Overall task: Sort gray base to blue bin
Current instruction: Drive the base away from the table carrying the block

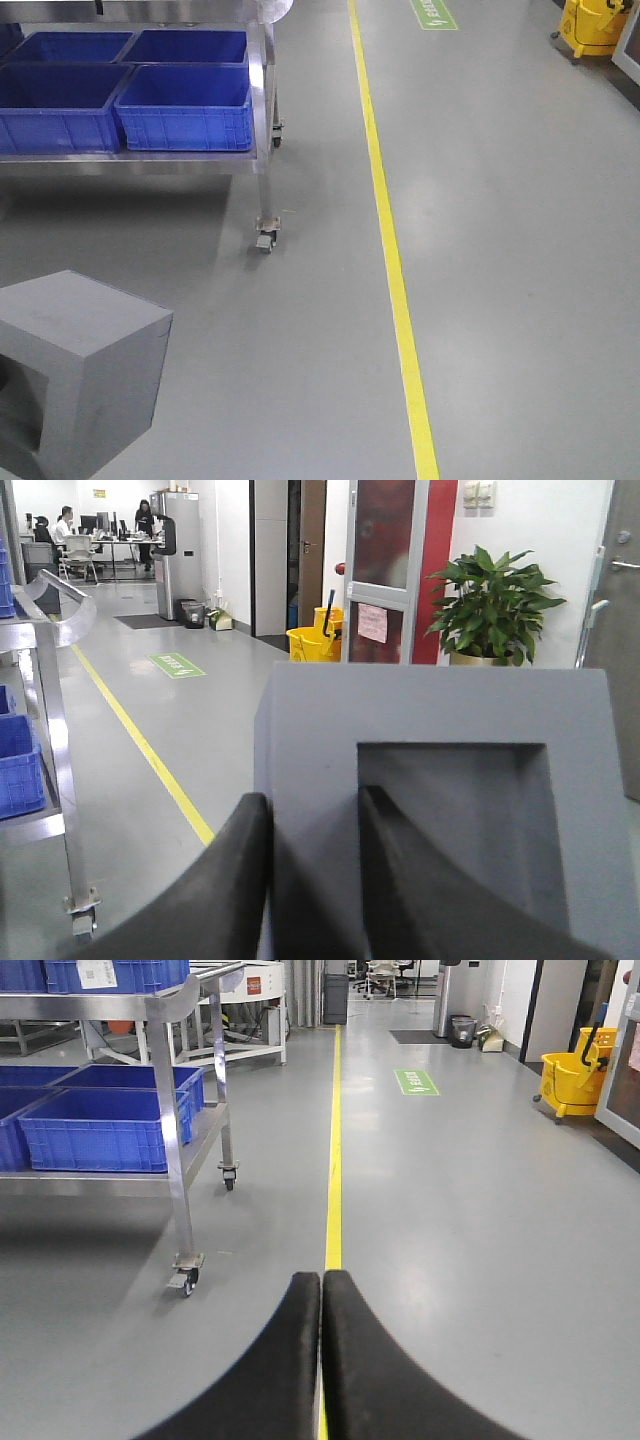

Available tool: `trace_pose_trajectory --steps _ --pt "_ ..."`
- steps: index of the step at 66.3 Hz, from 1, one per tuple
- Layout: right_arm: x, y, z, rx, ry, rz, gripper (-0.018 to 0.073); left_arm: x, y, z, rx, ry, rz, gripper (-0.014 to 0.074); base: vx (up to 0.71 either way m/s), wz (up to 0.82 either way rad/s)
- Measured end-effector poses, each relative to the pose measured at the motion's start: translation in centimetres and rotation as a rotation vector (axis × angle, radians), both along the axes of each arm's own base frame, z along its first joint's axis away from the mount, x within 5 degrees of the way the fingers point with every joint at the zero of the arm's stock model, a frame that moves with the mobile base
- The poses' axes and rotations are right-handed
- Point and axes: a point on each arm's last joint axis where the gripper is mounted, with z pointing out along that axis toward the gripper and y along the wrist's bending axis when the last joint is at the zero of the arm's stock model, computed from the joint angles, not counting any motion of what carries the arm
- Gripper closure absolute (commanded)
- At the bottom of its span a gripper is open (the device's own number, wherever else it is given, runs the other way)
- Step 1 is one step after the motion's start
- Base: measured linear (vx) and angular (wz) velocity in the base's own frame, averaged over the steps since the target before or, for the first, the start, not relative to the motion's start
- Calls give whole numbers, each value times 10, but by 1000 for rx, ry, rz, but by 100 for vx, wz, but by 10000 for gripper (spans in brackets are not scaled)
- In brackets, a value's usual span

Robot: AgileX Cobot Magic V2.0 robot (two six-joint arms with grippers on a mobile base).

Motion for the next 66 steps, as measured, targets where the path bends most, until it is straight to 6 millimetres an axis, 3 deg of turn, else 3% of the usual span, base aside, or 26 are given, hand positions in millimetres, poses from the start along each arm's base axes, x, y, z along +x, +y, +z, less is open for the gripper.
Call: trace_pose_trajectory --steps 66 --pt "0 0 0 0 0 0 568 0 0 0 0 0 0 602 40 6"
